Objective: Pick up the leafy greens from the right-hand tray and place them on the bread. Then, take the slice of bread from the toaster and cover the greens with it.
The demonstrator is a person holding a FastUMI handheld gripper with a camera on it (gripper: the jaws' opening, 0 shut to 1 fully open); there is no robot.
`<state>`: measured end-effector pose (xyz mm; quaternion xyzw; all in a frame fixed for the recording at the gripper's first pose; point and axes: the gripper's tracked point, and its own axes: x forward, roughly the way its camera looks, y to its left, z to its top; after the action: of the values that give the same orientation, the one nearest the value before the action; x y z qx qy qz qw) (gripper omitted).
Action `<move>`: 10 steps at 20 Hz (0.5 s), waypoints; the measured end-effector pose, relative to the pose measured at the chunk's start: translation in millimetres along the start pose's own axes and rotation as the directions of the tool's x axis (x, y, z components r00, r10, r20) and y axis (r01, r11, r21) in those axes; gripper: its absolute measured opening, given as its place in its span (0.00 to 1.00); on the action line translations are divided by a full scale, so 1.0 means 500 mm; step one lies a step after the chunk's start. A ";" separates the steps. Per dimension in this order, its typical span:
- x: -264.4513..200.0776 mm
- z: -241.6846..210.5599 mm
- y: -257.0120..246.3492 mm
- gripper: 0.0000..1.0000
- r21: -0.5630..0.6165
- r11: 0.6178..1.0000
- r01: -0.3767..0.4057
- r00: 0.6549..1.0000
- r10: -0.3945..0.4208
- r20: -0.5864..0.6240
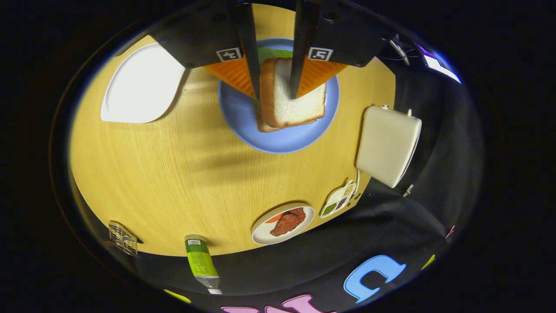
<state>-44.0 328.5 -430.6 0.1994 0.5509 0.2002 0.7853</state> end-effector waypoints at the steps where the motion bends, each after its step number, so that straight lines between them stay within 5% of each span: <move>1: -0.001 0.006 -0.015 0.46 -0.023 0.999 0.026 1.000 -0.026 0.014; 5: -0.031 0.031 -0.033 0.64 -0.044 0.997 0.063 0.994 -0.059 0.092; 10: -0.130 0.122 -0.017 0.72 -0.123 0.989 0.077 0.951 -0.035 0.307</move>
<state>-5.8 281.3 -365.1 0.1590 0.4144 0.1812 0.8776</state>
